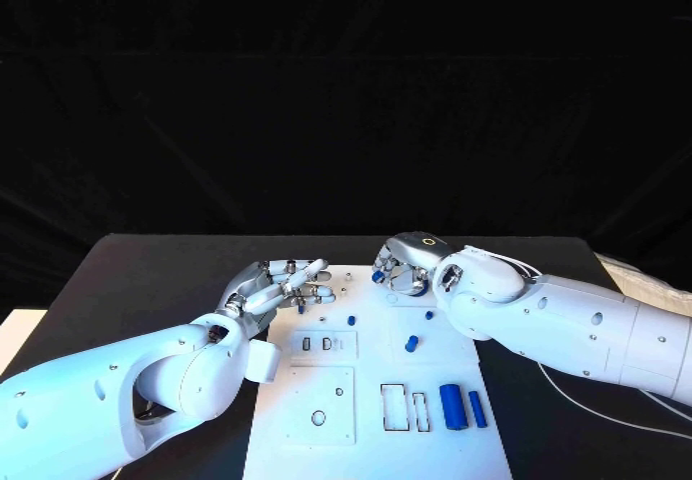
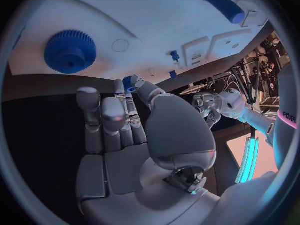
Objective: Assemble the parts on the task board
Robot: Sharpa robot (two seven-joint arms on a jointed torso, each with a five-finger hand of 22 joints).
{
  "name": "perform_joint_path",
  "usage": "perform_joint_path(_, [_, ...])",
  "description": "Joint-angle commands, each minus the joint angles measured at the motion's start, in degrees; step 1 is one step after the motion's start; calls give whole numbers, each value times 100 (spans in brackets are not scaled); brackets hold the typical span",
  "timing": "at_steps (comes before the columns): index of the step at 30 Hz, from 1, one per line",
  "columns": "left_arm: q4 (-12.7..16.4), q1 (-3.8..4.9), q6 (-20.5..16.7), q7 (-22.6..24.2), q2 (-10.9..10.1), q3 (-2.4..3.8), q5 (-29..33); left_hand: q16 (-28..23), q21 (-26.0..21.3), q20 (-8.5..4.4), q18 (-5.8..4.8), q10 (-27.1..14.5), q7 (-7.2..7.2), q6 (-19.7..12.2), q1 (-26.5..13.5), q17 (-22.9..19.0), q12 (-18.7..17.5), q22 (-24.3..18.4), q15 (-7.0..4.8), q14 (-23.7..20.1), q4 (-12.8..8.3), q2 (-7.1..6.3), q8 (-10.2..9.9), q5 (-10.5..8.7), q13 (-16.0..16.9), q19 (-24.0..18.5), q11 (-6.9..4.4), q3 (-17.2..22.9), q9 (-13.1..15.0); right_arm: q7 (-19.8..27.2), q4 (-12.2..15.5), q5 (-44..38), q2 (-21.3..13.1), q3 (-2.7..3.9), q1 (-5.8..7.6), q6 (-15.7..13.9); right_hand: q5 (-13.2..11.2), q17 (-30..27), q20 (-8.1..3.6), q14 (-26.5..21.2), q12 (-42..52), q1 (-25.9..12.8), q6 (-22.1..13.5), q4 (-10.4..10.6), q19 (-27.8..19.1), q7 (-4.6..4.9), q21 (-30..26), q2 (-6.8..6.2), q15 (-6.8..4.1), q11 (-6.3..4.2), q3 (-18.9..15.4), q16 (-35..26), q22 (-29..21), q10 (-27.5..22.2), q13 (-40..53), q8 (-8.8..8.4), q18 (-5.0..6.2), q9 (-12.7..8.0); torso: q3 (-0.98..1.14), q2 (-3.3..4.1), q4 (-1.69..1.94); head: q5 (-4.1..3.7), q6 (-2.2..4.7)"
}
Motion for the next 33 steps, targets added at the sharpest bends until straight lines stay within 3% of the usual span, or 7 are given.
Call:
perform_joint_path(1, [3,6,26,2,2,5,12,-26,-21,-9,12,0,33,-11,21,9,-22,-6,7,15,-42,54,-29,-8,-9,45,34,-8,-9,-142,-111,81,119,4,14,-300,7,5,11,105,23,-6,30,28,37,-5,16,20,-32,-8,1,24,7,31,4,20,-37,49,-4,13,2,6,23])
perform_joint_path(7, [3,6,41,-5,8,5,12,-26,-21,-9,12,0,33,-11,21,9,-22,-6,7,15,-42,54,-29,-8,-9,45,34,-8,-9,-108,-384,93,412,5,24,-258,5,15,9,102,6,-15,17,58,39,-1,34,8,-30,-5,17,42,25,19,-2,4,-41,46,-1,20,8,22,31])
perform_joint_path(12, [12,6,51,-10,9,5,12,-26,-21,-9,12,0,33,-11,21,9,-22,-6,7,15,-42,54,-29,-8,-9,45,34,-8,-9,-72,-592,96,634,3,25,-179,3,23,10,100,-6,-13,4,70,36,5,42,-5,-27,1,30,56,29,1,-7,-8,-41,42,-18,38,44,9,30])
perform_joint_path(19, [22,7,49,-11,0,5,12,-26,-21,-9,12,0,33,-11,21,9,-22,-6,7,15,-42,54,-29,-8,-9,45,34,-8,-9,-21,-711,95,788,1,20,-84,-1,23,12,95,-14,-17,-11,85,34,14,53,-30,-22,9,37,65,40,-17,-11,-23,-44,38,-17,44,42,20,19])
perform_joint_path(33, [1,11,51,-24,3,5,12,-26,-21,-9,12,0,33,-11,21,9,-22,-6,7,15,-42,54,-29,-8,-9,45,34,-8,-9,-70,-957,21,1012,-5,6,81,-15,25,19,86,-18,-23,-30,106,19,25,61,-78,-12,20,47,80,41,-45,-15,-42,-44,33,-24,50,100,-12,2])
